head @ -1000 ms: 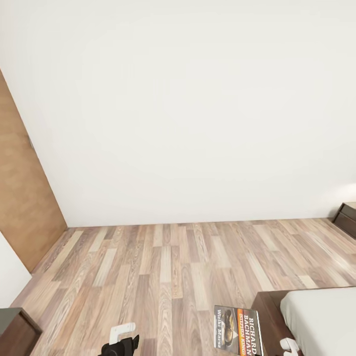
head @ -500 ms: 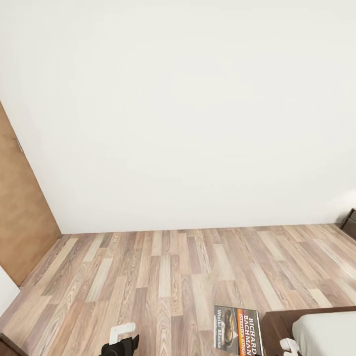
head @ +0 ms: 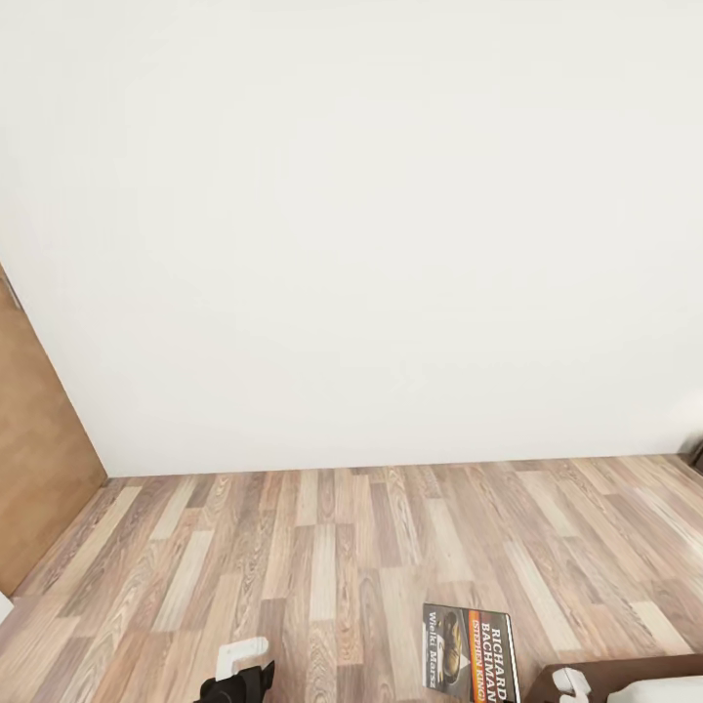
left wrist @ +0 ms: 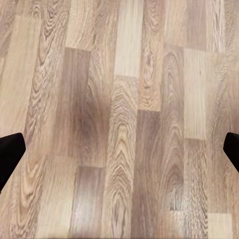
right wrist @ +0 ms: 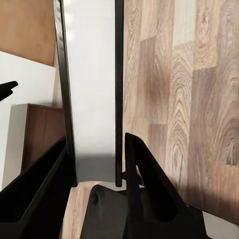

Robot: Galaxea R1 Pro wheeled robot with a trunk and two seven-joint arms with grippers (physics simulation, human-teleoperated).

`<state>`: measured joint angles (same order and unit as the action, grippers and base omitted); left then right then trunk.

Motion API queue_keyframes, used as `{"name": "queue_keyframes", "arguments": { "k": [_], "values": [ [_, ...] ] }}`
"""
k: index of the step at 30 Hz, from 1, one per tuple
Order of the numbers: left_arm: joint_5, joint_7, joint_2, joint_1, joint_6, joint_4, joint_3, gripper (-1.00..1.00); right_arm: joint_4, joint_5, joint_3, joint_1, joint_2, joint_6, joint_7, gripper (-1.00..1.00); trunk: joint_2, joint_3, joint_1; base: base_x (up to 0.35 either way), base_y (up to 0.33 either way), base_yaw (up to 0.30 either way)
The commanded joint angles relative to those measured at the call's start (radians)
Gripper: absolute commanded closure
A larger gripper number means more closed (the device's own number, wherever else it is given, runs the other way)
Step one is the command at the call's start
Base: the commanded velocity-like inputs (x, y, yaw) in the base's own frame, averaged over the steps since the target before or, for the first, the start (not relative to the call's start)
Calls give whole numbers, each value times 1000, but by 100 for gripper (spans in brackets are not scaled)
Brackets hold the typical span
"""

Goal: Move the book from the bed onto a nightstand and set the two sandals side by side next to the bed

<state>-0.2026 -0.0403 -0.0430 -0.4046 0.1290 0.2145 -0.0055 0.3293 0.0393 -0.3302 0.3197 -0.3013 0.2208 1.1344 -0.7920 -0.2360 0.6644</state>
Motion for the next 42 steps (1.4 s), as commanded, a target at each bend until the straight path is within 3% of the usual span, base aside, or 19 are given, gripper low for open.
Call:
{"name": "queue_keyframes", "arguments": {
  "k": [1,34,36,38,42],
  "values": [
    [-9,-4,0,-1,3,-1,-1,-100,1,2,-9,1,1,11,5,100,-1,-1,1,331,0,0],
    [-10,-1,0,-1,-1,-7,-2,-100,0,1,-11,1,1,11,4,100,-1,-1,1,331,0,0],
    [-8,-1,0,-1,-1,-62,-2,-100,-5,1,-10,1,2,11,4,100,-1,-1,1,331,0,0],
    [-8,-1,5,0,13,-166,-1,-100,-92,1,-9,1,1,-1,4,100,-1,-1,1,328,0,0],
    [-9,0,19,44,23,-189,-1,-100,-170,1,-10,1,1,-94,4,100,-1,-1,1,317,0,0]
  ]
}}
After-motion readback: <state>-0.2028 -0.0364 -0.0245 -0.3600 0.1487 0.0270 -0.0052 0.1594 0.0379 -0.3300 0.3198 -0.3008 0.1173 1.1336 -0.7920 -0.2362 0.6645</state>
